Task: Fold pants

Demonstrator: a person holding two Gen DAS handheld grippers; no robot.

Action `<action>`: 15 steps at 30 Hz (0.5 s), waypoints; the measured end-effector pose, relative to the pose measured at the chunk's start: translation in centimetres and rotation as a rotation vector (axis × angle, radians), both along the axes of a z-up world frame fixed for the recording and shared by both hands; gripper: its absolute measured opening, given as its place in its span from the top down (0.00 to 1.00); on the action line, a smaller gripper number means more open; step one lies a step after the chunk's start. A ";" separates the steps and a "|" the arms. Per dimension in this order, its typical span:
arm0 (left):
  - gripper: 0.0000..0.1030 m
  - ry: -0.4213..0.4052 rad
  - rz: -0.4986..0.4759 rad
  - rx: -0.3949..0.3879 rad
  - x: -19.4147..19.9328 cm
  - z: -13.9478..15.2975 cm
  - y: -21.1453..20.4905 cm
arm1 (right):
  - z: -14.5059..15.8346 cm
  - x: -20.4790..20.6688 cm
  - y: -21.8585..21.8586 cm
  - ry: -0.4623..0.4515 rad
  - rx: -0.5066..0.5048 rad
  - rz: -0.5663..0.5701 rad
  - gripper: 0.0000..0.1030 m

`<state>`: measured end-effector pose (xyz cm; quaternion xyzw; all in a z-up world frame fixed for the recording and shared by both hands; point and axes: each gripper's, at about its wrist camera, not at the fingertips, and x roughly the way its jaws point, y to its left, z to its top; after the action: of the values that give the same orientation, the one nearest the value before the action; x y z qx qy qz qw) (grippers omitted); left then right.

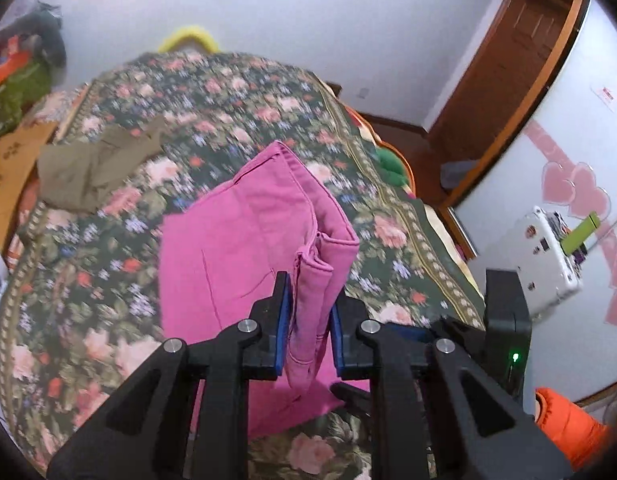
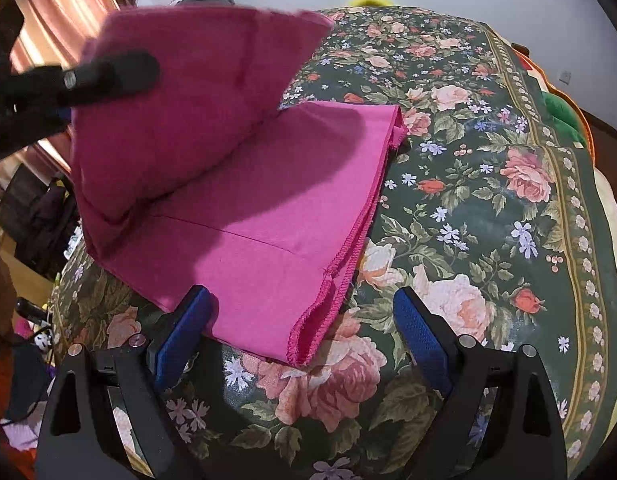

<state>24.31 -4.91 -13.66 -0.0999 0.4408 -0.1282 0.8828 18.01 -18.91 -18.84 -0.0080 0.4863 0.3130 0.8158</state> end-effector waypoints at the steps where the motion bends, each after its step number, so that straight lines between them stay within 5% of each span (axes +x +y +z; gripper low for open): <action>1: 0.83 0.012 -0.007 0.000 0.1 -0.4 -0.3 | 0.0 0.0 0.0 0.002 0.001 0.000 0.12; 5: 0.77 0.059 -0.025 -0.019 0.3 -1.1 -0.9 | 0.1 0.0 0.1 0.000 0.001 0.001 0.12; 10: 0.42 0.063 -0.023 -0.032 0.4 -1.3 -0.7 | 0.1 -0.1 0.1 -0.006 0.000 -0.001 0.12; 15: 0.39 0.051 0.020 0.008 1.0 -1.1 1.0 | 0.2 -0.1 0.0 -0.007 0.001 -0.002 0.12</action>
<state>25.28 -3.90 -14.73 -0.1039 0.4628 -0.1150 0.8728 17.93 -18.87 -18.61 -0.0082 0.4830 0.3126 0.8179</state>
